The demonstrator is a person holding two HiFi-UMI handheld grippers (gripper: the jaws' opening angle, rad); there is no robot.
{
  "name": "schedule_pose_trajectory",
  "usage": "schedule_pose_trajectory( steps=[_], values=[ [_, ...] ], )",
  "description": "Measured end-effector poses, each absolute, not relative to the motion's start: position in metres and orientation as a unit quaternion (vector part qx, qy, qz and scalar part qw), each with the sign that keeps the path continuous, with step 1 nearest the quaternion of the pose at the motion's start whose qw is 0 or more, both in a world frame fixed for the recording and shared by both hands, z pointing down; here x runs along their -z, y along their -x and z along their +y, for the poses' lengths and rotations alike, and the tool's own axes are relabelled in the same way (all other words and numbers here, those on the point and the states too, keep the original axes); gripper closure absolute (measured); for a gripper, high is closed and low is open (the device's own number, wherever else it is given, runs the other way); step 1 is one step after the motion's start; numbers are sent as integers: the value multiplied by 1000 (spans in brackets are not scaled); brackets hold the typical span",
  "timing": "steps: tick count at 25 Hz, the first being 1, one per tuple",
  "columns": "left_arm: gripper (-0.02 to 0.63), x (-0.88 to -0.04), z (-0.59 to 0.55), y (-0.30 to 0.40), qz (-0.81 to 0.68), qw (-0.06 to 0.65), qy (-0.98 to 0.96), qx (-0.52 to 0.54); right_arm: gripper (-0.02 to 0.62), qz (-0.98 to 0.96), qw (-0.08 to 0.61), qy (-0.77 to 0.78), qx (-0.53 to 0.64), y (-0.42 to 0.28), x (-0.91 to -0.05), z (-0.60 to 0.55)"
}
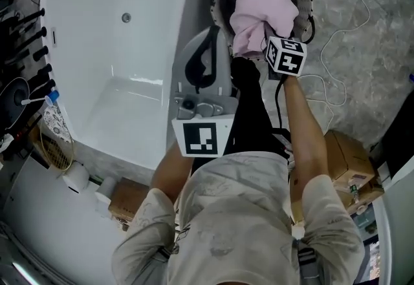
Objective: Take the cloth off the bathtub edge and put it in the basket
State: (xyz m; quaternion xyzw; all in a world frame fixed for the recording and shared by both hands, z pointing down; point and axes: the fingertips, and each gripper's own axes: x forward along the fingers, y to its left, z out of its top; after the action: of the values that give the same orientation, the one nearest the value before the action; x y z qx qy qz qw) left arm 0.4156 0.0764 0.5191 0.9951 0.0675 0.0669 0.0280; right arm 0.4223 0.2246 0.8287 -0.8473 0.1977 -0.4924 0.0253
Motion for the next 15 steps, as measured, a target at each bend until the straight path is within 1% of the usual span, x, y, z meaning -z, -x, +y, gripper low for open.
schedule_pose_trajectory(
  steps=[9, 12, 15],
  values=[
    [604, -546, 83, -420, 73, 23, -993, -84, 419, 183, 2, 770, 611, -402, -939, 233],
    [604, -549, 81, -419, 72, 20, -994, -83, 414, 173, -5, 750, 639, -400, -951, 239],
    [604, -557, 75, -416, 69, 21, -993, -95, 413, 176, -4, 745, 644, -400, -951, 234]
  ],
)
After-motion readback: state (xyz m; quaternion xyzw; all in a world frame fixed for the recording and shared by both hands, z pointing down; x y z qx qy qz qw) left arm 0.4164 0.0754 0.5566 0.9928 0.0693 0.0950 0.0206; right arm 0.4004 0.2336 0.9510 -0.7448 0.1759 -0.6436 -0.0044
